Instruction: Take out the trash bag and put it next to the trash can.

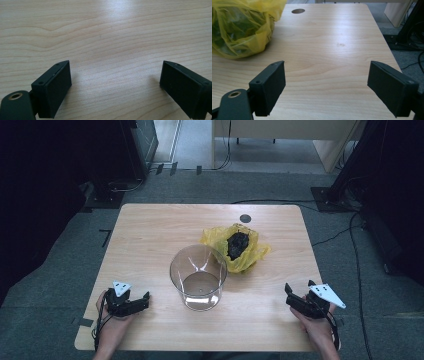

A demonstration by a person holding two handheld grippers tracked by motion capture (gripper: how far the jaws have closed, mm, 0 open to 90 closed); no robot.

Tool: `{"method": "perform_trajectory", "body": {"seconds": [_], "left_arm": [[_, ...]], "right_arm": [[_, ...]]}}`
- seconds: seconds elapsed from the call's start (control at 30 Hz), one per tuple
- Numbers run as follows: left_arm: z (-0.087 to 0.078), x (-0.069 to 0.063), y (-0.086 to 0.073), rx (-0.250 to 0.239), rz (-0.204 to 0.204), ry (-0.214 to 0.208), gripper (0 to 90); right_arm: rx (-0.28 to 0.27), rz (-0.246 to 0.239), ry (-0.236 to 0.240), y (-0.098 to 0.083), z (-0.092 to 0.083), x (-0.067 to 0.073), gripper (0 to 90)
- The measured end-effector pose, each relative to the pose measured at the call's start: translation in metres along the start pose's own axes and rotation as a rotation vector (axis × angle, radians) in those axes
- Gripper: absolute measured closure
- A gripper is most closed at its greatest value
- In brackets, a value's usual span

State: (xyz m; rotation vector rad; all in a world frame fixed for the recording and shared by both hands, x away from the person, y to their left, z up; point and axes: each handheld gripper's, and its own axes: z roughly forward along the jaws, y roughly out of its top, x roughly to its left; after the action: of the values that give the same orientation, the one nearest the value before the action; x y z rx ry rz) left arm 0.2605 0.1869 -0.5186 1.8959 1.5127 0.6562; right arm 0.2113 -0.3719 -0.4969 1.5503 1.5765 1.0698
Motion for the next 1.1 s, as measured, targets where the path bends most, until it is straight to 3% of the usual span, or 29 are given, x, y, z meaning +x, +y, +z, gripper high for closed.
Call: {"method": "perform_trajectory", "body": {"seconds": [0.27, 0.33, 0.43, 0.67, 1.1], "left_arm": [[0.000, 0.000, 0.000, 0.002, 0.001, 0.000, 9.7], [0.000, 0.000, 0.000, 0.001, 0.001, 0.001, 9.8], [-0.001, 0.000, 0.000, 0.001, 0.002, 0.000, 9.8], [-0.001, 0.000, 0.000, 0.001, 0.001, 0.000, 9.7], [-0.001, 0.000, -0.001, 0.001, 0.001, 0.001, 9.7]], "right_arm": [[0.041, 0.005, -0.031, -0.008, -0.003, -0.016, 15.0], [0.089, 0.013, -0.071, -0.011, -0.003, -0.023, 15.1], [0.115, 0.006, -0.093, -0.015, -0.004, -0.030, 15.1], [0.163, 0.021, -0.084, -0.021, -0.009, -0.038, 15.1], [0.260, -0.025, -0.105, -0.031, -0.013, -0.040, 15.2]]}}
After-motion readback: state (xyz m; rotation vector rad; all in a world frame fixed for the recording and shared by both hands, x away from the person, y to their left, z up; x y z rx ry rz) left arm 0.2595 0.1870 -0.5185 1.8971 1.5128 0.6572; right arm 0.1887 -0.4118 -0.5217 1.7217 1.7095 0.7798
